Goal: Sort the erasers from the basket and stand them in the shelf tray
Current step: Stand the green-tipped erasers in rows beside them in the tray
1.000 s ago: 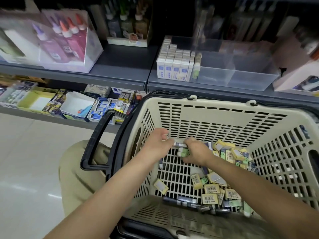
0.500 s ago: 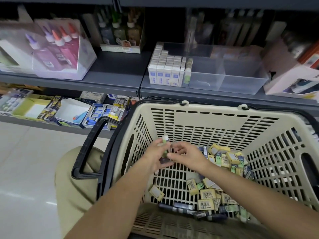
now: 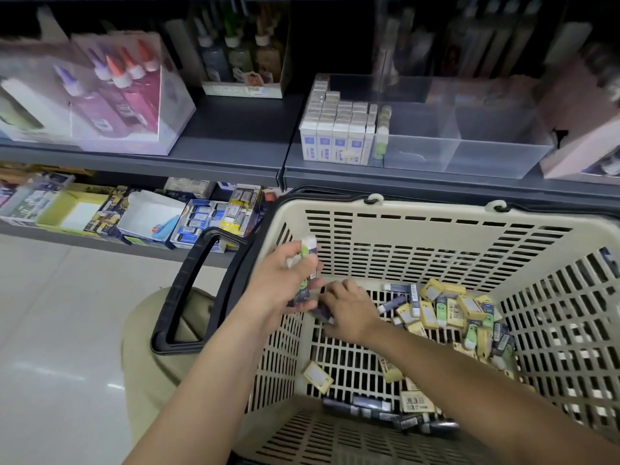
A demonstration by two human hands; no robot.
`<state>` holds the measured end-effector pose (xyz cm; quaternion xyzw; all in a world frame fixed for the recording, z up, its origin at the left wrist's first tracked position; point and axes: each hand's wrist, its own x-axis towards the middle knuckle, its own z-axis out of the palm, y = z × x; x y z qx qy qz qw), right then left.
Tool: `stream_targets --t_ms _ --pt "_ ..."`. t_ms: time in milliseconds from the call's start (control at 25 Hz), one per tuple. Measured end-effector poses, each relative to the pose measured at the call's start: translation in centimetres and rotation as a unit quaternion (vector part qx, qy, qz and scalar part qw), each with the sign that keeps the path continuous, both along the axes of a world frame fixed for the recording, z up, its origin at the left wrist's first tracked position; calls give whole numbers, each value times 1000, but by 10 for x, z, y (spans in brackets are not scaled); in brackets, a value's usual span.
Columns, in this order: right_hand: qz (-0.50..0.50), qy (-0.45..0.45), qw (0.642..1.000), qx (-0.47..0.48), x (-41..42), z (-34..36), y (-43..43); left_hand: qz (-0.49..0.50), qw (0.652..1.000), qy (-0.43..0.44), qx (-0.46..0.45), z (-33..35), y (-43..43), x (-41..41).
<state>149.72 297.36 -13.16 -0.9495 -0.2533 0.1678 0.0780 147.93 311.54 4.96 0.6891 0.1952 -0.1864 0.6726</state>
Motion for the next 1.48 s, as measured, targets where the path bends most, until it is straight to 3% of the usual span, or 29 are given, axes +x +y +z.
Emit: stream_targets --t_ms 240,440,600,720,800,880,1000,1160,1240,1480 --pt "-48 44 998 -14 3 12 -72 -9 999 44 26 -24 -23 23" --pt "-224 27 957 181 -5 54 -66 14 987 157 36 -58 -46 23" --pt "-143 48 966 212 -9 91 -78 11 961 267 -67 -62 -39 24" --pt "-78 84 972 204 -10 111 -90 -127 944 289 -97 -60 -39 24" --pt "-78 76 973 203 -9 118 -93 -233 930 273 -81 -58 -44 20" --pt "-101 63 970 210 -6 124 -96 -253 929 256 -83 -56 -49 17" --pt "-155 27 965 212 -2 134 -106 -193 957 201 -79 -52 -54 17" --pt "-243 22 915 321 1 156 -112 -145 986 60 -62 -35 -58 24" --pt "-263 6 898 352 8 169 -113 -138 988 -11 -68 -21 -61 34" --pt "-265 26 904 335 30 205 -115 -82 978 -178 -76 18 -72 79"
